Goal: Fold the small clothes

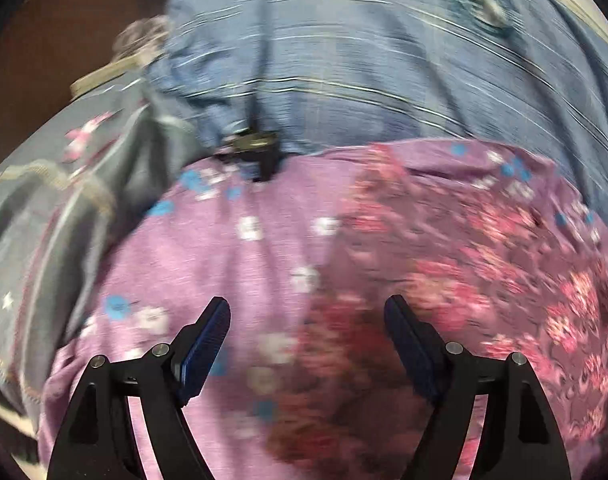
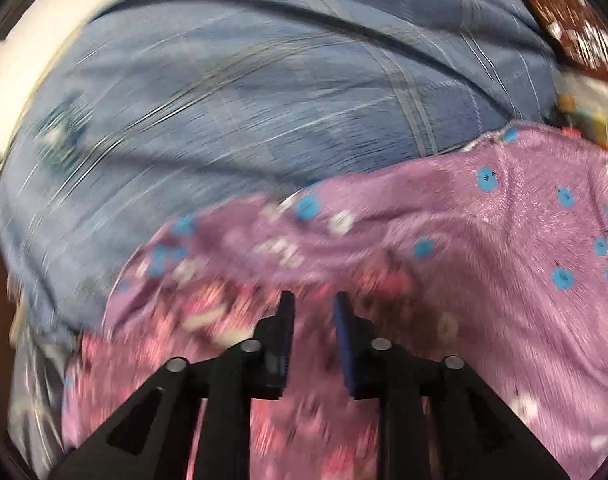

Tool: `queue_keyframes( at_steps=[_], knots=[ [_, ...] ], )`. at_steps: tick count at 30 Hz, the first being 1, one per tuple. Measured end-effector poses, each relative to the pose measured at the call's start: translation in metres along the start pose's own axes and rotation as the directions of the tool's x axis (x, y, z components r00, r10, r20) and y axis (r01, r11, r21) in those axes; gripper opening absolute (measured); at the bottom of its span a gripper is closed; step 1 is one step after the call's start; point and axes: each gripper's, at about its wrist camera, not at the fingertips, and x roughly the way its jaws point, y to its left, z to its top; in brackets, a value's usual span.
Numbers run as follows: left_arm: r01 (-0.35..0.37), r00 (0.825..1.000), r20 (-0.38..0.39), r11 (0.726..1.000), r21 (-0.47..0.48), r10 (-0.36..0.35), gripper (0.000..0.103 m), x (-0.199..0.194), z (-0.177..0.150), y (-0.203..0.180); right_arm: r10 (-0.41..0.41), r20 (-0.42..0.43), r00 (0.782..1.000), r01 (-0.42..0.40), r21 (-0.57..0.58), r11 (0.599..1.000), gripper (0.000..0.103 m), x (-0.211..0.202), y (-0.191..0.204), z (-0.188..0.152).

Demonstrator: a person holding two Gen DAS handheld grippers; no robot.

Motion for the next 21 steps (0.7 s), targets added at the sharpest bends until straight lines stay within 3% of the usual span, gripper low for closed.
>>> queue_keyframes(
  at_steps=[5,9,11,14,15,16,18,21],
  knots=[
    [-0.012,0.997,-0.072,0.998,-0.068,0.007,0.079,0.003,-0.006,0.034,0.119,-0.098,0.988,-0.129,-0.096,0.987,0.03,-0.024,0.044,-0.057],
    [0.076,0.991,-0.099,0.992,-0.096,-0.085,0.079,-0.006,-0.015,0.05,0.197,-0.113,0.974,-0.213,-0.164,0.963,0.03,-0.04,0.078,-0.1],
    [0.127,0.983,-0.12,0.986,-0.111,-0.14,0.079,-0.009,-0.021,0.059,0.195,-0.136,0.971,-0.221,-0.206,0.953,0.03,-0.029,0.087,-0.11],
    [0.145,0.975,-0.157,0.985,-0.091,-0.158,0.076,-0.002,-0.024,0.068,0.128,-0.24,0.962,-0.179,-0.207,0.962,0.03,0.005,0.094,-0.124],
    [0.151,0.972,-0.172,0.986,-0.073,-0.161,0.066,0.002,-0.025,0.069,0.132,-0.225,0.965,-0.176,-0.193,0.965,0.03,0.006,0.094,-0.126],
    [0.162,0.967,-0.187,0.985,-0.06,-0.171,0.048,0.006,-0.026,0.069,0.136,-0.223,0.965,-0.18,-0.192,0.965,0.03,0.004,0.096,-0.123],
    [0.187,0.958,-0.207,0.98,-0.068,-0.197,0.033,0.013,-0.024,0.075,0.186,-0.235,0.954,-0.231,-0.179,0.956,0.03,0.0,0.1,-0.116],
    [0.204,0.958,-0.183,0.974,-0.102,-0.22,0.033,0.005,-0.023,0.084,0.224,-0.233,0.946,-0.265,-0.159,0.951,0.03,-0.001,0.098,-0.112]
  ],
)
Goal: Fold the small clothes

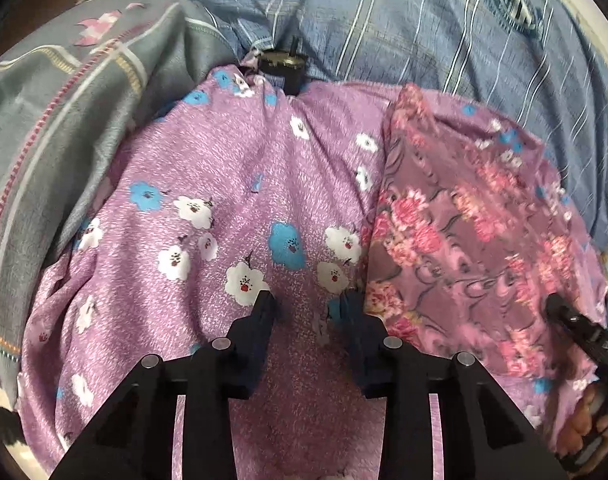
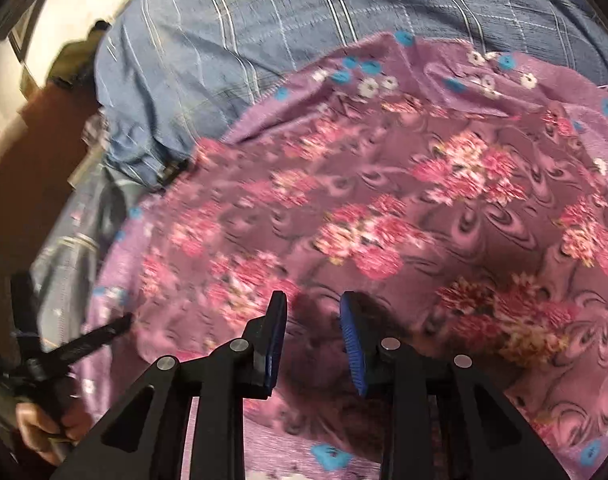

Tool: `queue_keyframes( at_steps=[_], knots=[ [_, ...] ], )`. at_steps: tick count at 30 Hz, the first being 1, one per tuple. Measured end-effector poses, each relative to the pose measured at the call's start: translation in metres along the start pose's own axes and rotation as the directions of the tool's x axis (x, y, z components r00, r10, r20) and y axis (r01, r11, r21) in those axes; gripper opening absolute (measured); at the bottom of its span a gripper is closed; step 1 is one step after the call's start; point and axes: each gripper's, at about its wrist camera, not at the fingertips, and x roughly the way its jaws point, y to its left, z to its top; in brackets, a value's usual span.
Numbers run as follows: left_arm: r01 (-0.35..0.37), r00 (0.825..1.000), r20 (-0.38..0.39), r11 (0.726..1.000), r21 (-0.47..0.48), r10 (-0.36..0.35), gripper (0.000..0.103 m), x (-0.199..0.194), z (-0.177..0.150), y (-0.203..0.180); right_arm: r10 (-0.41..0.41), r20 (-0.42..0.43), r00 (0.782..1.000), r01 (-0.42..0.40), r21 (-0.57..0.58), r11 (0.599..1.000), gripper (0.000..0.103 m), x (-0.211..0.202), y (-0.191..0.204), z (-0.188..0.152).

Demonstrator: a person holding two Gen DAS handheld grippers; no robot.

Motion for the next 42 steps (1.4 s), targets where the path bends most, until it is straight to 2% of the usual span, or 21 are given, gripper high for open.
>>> queue_keyframes(
  at_steps=[2,4,6,9,11,13,17,18,20,21,22,23,25,29,34,36,39,42],
  knots=[
    [0.038,0.999,0.023,0.999,-0.038,-0.037,0.04,-0.012,-0.006,0.003,-0.005,-0.007,1.0,0.005,-0.002,1.0,0.031,0.003,-0.002,0.001],
    [0.058,0.998,0.023,0.996,-0.075,-0.056,0.069,-0.02,-0.018,0.001,-0.014,-0.024,1.0,0.014,0.007,1.0,0.03,0.01,-0.004,0.001],
    [0.064,0.998,0.022,0.989,-0.133,-0.062,0.071,-0.022,-0.033,0.0,-0.008,-0.022,1.0,0.009,0.017,1.0,0.03,0.011,-0.007,0.001],
    [0.126,0.99,-0.035,0.975,-0.181,-0.134,0.071,-0.012,-0.052,-0.006,-0.013,-0.027,1.0,0.013,0.001,1.0,0.03,0.009,-0.006,-0.002],
    [0.085,0.996,-0.004,0.983,-0.164,-0.087,0.071,-0.01,-0.052,-0.013,-0.012,-0.029,1.0,0.012,0.001,1.0,0.029,0.007,-0.008,-0.005],
    [0.081,0.996,0.035,0.985,-0.153,-0.077,0.07,-0.006,-0.045,-0.017,-0.007,-0.029,1.0,0.007,0.002,1.0,0.029,0.006,-0.01,-0.006],
    [0.069,0.994,0.093,0.975,-0.211,-0.051,0.069,0.006,-0.037,-0.014,0.002,-0.027,1.0,-0.002,-0.003,1.0,0.029,0.004,-0.013,-0.008],
    [0.062,0.993,0.111,0.975,-0.212,-0.039,0.068,0.008,-0.035,-0.015,0.006,-0.027,1.0,-0.006,0.0,1.0,0.029,0.004,-0.014,-0.008],
    [0.072,0.989,0.138,0.974,-0.213,-0.043,0.058,0.011,-0.03,-0.017,0.009,-0.028,1.0,-0.009,0.005,1.0,0.029,0.005,-0.015,-0.007],
    [0.078,0.988,0.144,0.974,-0.21,-0.048,0.042,0.014,-0.029,-0.019,0.01,-0.027,1.0,-0.009,0.008,1.0,0.029,0.005,-0.015,-0.007],
    [0.075,0.989,0.144,0.976,-0.206,-0.046,0.03,0.016,-0.028,-0.021,0.01,-0.026,1.0,-0.01,0.014,1.0,0.029,0.005,-0.015,-0.007],
    [0.064,0.989,0.145,0.978,-0.197,-0.035,0.029,0.016,-0.028,-0.024,0.012,-0.024,1.0,-0.011,0.019,1.0,0.029,0.005,-0.015,-0.006],
    [0.056,0.986,0.162,0.985,-0.166,-0.029,0.012,0.021,-0.028,-0.034,0.015,-0.021,1.0,-0.015,0.025,1.0,0.028,0.005,-0.016,-0.005],
    [0.042,0.97,0.243,0.996,-0.076,-0.023,0.008,0.009,-0.029,-0.055,0.025,-0.015,1.0,-0.024,0.036,0.999,0.026,0.004,-0.019,-0.002],
    [0.073,0.924,0.37,0.995,0.066,-0.092,0.007,-0.018,-0.034,-0.086,0.033,0.007,0.999,-0.034,0.075,0.997,0.024,-0.004,-0.032,0.002],
    [0.091,0.914,0.387,0.991,0.094,-0.121,0.007,-0.027,-0.04,-0.084,0.041,0.015,0.999,-0.042,0.099,0.994,0.024,-0.008,-0.039,0.004],
    [0.09,0.917,0.381,0.991,0.098,-0.121,0.007,-0.025,-0.046,-0.086,0.047,0.022,0.999,-0.05,0.131,0.99,0.024,-0.011,-0.049,0.006],
    [0.075,0.935,0.343,0.996,0.05,-0.088,0.009,-0.016,-0.042,-0.083,0.054,0.017,0.998,-0.056,0.146,0.988,0.024,-0.011,-0.055,0.006]
  ],
)
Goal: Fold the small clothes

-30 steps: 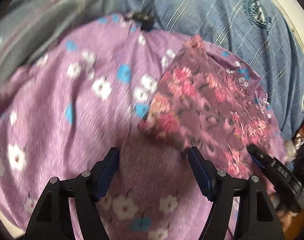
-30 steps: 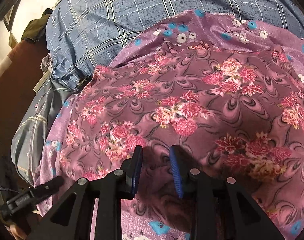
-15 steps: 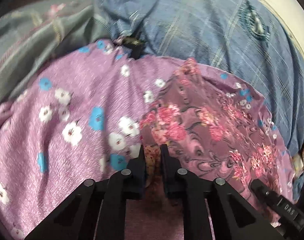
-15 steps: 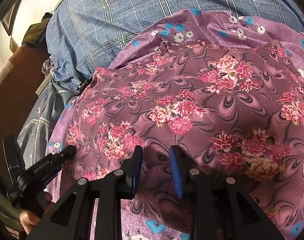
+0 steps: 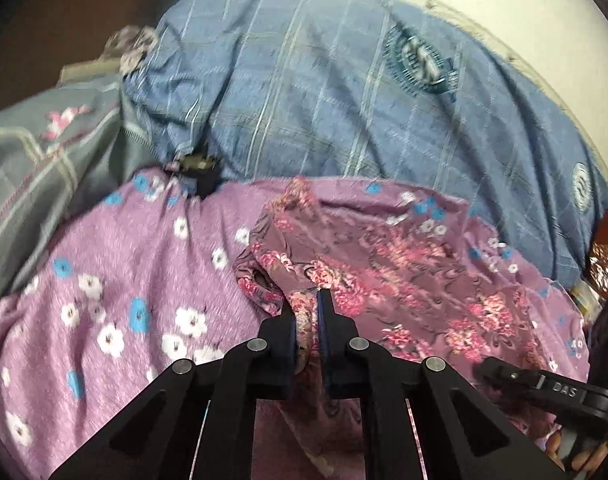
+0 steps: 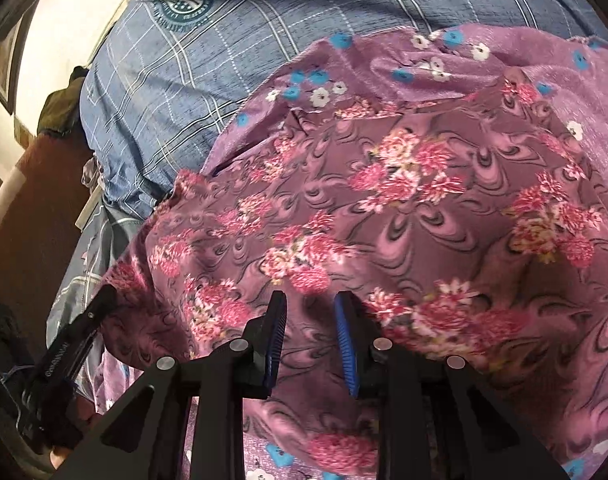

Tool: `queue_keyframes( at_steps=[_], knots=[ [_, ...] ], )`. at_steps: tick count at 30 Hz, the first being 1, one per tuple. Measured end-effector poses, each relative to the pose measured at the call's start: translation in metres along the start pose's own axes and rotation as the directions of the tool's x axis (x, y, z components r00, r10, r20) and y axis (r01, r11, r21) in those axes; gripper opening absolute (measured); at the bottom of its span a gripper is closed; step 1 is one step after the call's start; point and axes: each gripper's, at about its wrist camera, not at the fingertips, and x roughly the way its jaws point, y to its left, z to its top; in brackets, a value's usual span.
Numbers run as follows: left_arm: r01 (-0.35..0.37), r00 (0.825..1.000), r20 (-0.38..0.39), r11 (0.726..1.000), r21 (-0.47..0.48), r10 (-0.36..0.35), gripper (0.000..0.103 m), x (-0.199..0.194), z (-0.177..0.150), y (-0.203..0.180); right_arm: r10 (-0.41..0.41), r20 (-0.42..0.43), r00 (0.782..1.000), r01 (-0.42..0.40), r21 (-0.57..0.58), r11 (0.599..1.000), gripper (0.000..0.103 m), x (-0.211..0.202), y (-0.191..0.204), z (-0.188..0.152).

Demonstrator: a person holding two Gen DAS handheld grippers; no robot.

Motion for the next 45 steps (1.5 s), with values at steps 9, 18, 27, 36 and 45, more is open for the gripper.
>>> queue_keyframes(
  at_steps=[9,18,27,36,45],
  knots=[
    [-0.096,0.982,-0.175,0.985,-0.144,0.07,0.058,0.045,-0.005,0.007,0.001,-0.006,1.0,-0.001,-0.005,1.0,0.024,0.003,0.0,0.002],
    [-0.036,0.996,-0.091,0.986,-0.165,0.021,0.009,0.038,0.005,0.016,0.003,-0.007,1.0,-0.003,-0.008,1.0,0.024,0.005,0.0,0.004],
    [0.119,0.988,0.072,0.967,0.224,-0.139,0.008,0.0,-0.009,-0.082,0.12,0.003,0.993,-0.12,0.032,0.992,0.03,-0.013,-0.018,0.034],
    [0.212,0.977,-0.075,0.852,0.478,-0.201,0.008,0.01,-0.073,-0.152,0.374,0.035,0.927,-0.374,0.198,0.906,0.078,-0.032,-0.06,0.071],
    [0.201,0.979,-0.085,0.826,0.526,-0.184,0.008,0.013,-0.082,-0.171,0.302,-0.051,0.952,-0.276,0.288,0.917,0.083,0.01,-0.07,0.076]
  ],
)
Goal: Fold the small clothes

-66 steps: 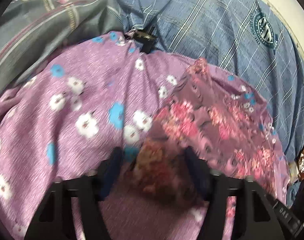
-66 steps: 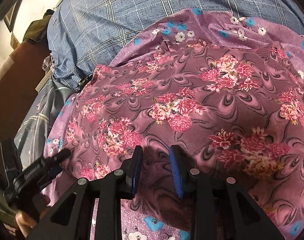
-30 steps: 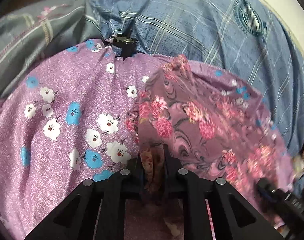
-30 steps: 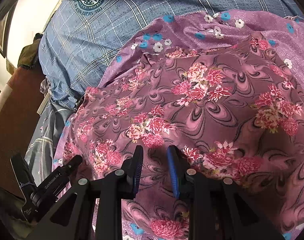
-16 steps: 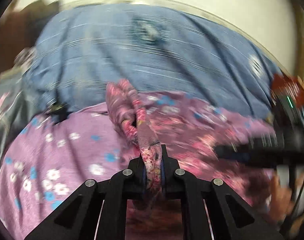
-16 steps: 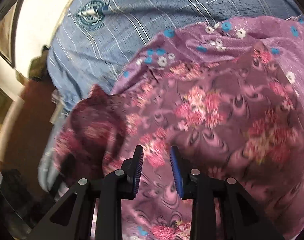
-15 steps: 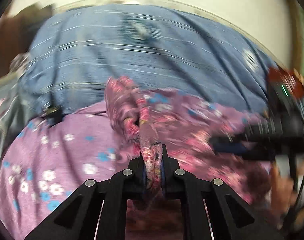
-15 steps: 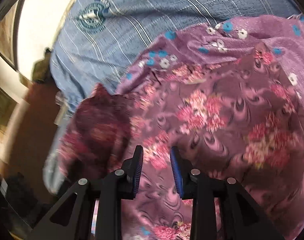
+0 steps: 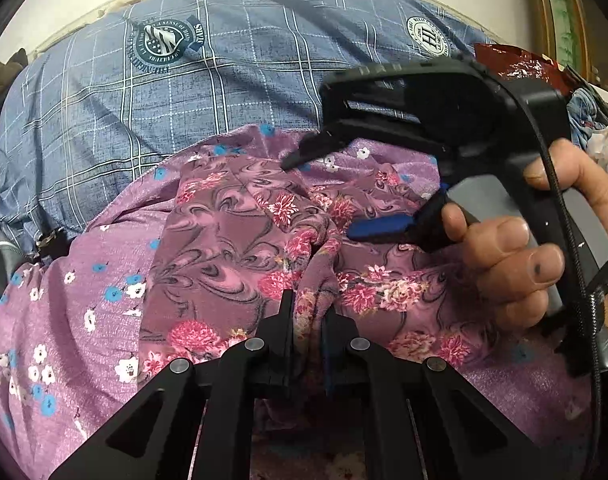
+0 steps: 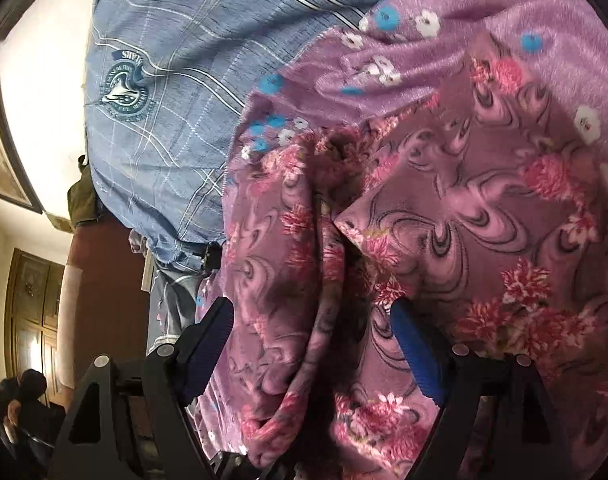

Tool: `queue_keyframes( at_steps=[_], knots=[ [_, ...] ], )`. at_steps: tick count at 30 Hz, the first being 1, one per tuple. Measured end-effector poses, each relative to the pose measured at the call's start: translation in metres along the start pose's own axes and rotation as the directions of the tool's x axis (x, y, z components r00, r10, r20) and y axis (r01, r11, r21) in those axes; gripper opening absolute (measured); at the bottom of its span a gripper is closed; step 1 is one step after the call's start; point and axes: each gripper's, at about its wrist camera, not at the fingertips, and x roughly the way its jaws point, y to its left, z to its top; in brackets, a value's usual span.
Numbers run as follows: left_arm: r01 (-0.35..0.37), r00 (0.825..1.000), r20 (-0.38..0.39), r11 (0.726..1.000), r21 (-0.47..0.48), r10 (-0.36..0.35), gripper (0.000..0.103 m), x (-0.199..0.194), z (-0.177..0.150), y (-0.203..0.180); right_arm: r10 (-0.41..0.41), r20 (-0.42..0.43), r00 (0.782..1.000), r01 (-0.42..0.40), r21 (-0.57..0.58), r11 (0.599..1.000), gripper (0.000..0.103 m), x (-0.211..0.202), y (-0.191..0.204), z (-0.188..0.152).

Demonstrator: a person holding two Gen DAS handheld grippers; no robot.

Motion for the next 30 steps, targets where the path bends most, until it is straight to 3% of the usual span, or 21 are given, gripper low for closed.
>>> queue_keyframes(
  at_steps=[3,5,7,10,14,17,18,20,21,22,24,25,27,30],
  knots=[
    [-0.011,1.0,0.006,1.0,0.022,0.011,0.008,-0.004,0.003,-0.004,0.046,-0.014,0.999,-0.046,-0.033,0.998,0.076,0.009,0.015,-0.003],
    [-0.012,1.0,0.014,1.0,0.029,0.012,0.008,-0.008,0.002,-0.007,-0.004,-0.015,1.0,0.003,-0.07,0.998,0.063,0.018,0.023,-0.007],
    [-0.001,1.0,0.026,1.0,0.029,0.0,0.008,-0.011,0.003,-0.006,-0.095,-0.011,0.995,0.092,-0.151,0.984,0.027,0.031,0.034,-0.013],
    [0.041,0.998,0.054,0.999,0.021,-0.042,0.008,-0.02,0.01,-0.004,-0.105,0.034,0.994,0.109,-0.217,0.97,0.014,0.023,0.046,-0.017],
    [0.14,0.979,0.145,0.99,0.024,-0.142,0.008,-0.04,0.031,-0.018,-0.065,0.17,0.983,0.113,-0.291,0.95,0.012,-0.02,0.064,-0.017],
    [0.253,0.953,0.168,0.967,0.023,-0.253,0.012,-0.04,0.044,-0.035,-0.059,0.301,0.952,0.17,-0.357,0.919,0.012,-0.058,0.076,-0.016],
    [0.276,0.947,0.163,0.961,0.022,-0.276,0.019,-0.038,0.045,-0.04,-0.071,0.347,0.935,0.202,-0.358,0.911,0.012,-0.071,0.074,-0.014],
    [0.321,0.939,0.125,0.947,0.027,-0.322,0.039,-0.032,0.043,-0.053,-0.106,0.371,0.922,0.234,-0.319,0.918,0.012,-0.081,0.06,-0.005],
    [0.313,0.943,0.108,0.949,0.036,-0.315,0.053,-0.029,0.042,-0.056,-0.142,0.378,0.915,0.262,-0.286,0.922,0.012,-0.084,0.045,0.001],
    [0.3,0.948,0.093,0.952,0.056,-0.304,0.057,-0.027,0.039,-0.058,-0.2,0.382,0.902,0.308,-0.246,0.919,0.011,-0.084,0.026,0.007],
    [0.271,0.956,0.088,0.956,0.116,-0.281,0.056,-0.03,0.034,-0.058,-0.293,0.359,0.886,0.367,-0.157,0.917,0.009,-0.082,-0.011,0.019],
    [0.264,0.955,0.096,0.953,0.146,-0.279,0.057,-0.035,0.032,-0.055,-0.323,0.321,0.89,0.372,-0.104,0.922,0.009,-0.079,-0.034,0.025],
    [0.257,0.953,0.116,0.951,0.172,-0.279,0.061,-0.045,0.03,-0.044,-0.338,0.284,0.897,0.363,-0.042,0.931,0.01,-0.078,-0.057,0.028],
    [0.175,0.969,0.149,0.975,0.139,-0.196,0.066,-0.05,0.028,-0.012,-0.339,0.315,0.886,0.363,-0.017,0.932,0.018,-0.095,-0.046,0.028]
  ],
)
